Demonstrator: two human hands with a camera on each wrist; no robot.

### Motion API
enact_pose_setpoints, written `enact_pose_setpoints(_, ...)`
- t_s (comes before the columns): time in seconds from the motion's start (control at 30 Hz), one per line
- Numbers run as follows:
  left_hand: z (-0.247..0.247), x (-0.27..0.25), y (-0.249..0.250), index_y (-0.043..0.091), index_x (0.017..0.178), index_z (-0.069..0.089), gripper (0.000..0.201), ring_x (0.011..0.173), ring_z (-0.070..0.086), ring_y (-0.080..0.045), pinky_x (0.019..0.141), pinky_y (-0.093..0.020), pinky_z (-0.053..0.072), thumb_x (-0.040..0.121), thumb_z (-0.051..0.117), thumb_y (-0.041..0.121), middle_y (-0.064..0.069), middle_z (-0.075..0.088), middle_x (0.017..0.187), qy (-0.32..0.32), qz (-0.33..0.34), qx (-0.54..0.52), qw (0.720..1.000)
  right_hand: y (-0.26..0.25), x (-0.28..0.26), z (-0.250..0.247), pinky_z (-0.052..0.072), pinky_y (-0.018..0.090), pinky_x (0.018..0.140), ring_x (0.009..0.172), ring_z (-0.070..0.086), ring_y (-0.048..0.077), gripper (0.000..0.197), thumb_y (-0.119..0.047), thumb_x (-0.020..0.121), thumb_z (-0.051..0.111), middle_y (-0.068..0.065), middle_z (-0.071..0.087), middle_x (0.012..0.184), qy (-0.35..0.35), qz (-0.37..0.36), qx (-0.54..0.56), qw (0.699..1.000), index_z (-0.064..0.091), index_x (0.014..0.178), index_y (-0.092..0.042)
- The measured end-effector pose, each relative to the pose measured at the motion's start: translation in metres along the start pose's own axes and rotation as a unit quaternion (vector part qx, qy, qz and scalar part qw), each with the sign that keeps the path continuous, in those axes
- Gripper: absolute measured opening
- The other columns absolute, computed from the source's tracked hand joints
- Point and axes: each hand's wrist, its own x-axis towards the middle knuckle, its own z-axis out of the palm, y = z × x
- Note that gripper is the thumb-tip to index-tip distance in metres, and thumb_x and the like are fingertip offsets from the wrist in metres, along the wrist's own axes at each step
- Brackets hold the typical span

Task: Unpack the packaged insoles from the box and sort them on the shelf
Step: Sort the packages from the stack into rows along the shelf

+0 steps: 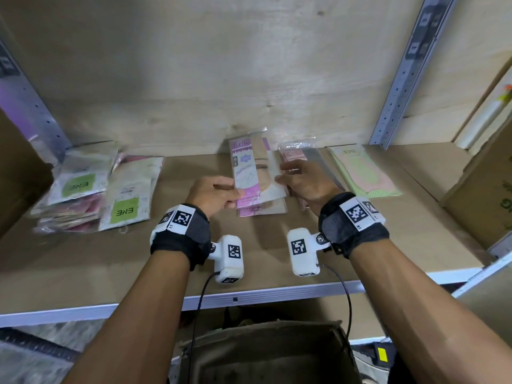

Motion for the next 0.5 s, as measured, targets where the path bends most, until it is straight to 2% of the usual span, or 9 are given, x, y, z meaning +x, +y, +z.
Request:
enact_pose_setpoints(0.13,0.0,0.013,-0.008,0.001,0.122,0.067,0.041,0.076,0.068,-0.022,0.078,-0.029,0.058,0.083,0.077,0.003,-0.017,0.073,0.109,0.009,-0.022,0.035,0.999,0.003,0.002,0.007,0.047,0.046,0.104,0.119,0.059,0.031,0.049,-0.015,0.089,0.068,0.017,0.059,0.131,-0.02,0.004,-0.087,0.996,0.053,0.133,0.0)
enact_pose_setpoints(0.27,0.006,0.018,-0.012,0.001,0.121,0.067,0.043,0.084,0.072,-0.027,0.089,-0.038,0.059,0.08,0.08,0.001,-0.017,0.073,0.107,0.004,-0.049,0.062,0.997,0.005,-0.002,0.012,0.047,0.04,0.104,0.115,0.06,0.027,0.05,-0.026,0.09,0.066,0.012,0.058,0.134,-0.024,0.016,-0.183,0.983,0.054,0.134,-0.005)
enact_pose_setpoints(0.3,0.007,0.018,-0.012,0.0,0.122,0.067,0.044,0.087,0.073,-0.028,0.09,-0.04,0.059,0.08,0.08,0.0,-0.017,0.073,0.108,0.004,-0.053,0.064,0.997,0.006,-0.002,0.012,0.045,0.035,0.104,0.119,0.057,0.026,0.049,-0.027,0.091,0.065,0.011,0.058,0.134,-0.023,0.019,-0.203,0.979,0.054,0.134,-0.005)
enact_pose_setpoints(0.37,0.008,0.018,-0.012,0.0,0.123,0.066,0.045,0.091,0.074,-0.03,0.091,-0.041,0.059,0.08,0.079,-0.001,-0.018,0.072,0.11,0.004,-0.059,0.063,0.996,0.006,-0.003,0.014,0.04,0.025,0.094,0.123,0.053,0.025,0.049,-0.027,0.092,0.063,0.009,0.057,0.135,-0.023,0.026,-0.232,0.972,0.054,0.134,-0.005)
enact_pose_setpoints(0.5,0.01,0.018,-0.012,-0.001,0.123,0.066,0.046,0.092,0.074,-0.032,0.09,-0.041,0.059,0.079,0.079,-0.003,-0.019,0.072,0.109,0.006,-0.061,0.062,0.996,0.004,-0.007,0.019,0.039,0.024,0.086,0.119,0.056,0.025,0.041,-0.026,0.094,0.06,0.011,0.059,0.131,-0.012,0.028,-0.27,0.962,0.059,0.127,-0.002)
